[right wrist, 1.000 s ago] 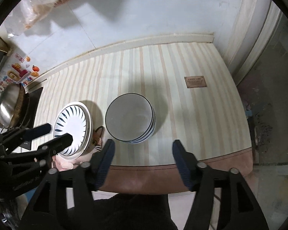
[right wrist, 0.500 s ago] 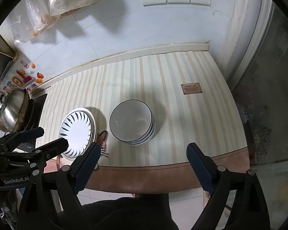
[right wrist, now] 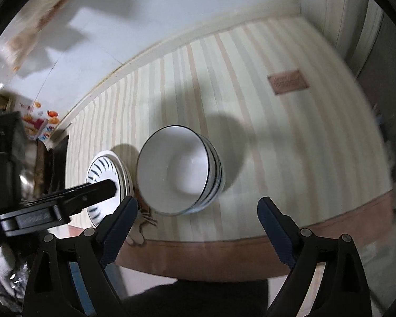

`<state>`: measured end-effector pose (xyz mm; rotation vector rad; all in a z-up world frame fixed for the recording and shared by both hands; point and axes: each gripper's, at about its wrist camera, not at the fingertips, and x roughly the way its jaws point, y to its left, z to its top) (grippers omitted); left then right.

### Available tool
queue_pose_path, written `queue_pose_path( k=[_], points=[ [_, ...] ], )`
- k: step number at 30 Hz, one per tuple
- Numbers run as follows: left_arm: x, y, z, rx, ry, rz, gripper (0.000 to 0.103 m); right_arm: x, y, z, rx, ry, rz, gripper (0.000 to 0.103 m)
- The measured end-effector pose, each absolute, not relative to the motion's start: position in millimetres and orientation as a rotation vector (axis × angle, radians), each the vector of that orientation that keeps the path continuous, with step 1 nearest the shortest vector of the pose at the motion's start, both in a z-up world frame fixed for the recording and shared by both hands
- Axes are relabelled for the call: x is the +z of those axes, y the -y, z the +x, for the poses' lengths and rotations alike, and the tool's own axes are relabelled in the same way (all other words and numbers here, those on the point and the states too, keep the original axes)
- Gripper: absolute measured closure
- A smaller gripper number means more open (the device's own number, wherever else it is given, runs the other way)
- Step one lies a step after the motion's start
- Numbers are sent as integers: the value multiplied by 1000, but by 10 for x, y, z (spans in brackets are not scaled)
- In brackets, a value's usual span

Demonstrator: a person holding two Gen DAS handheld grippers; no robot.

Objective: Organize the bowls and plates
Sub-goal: 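Grasp the bowl stack rim with both grippers and lift it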

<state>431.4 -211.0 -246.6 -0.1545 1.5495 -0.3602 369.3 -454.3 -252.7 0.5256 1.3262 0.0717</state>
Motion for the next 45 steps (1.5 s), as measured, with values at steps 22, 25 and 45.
queue_pose_path(
  k=[22, 25, 45],
  points=[
    [-3529, 2506, 4802, -480, -1745, -381, 40, -4078, 4707, 4271, 276, -1510, 918, 42],
    [-3488, 2499, 4753, -496, -1698, -371, 40, -4045, 4646, 4306, 304, -1498, 885, 45],
    [-3161, 2411, 4758, -414, -1603, -363, 40, -3798, 4497, 4507, 446, -1436, 750, 46]
  ],
)
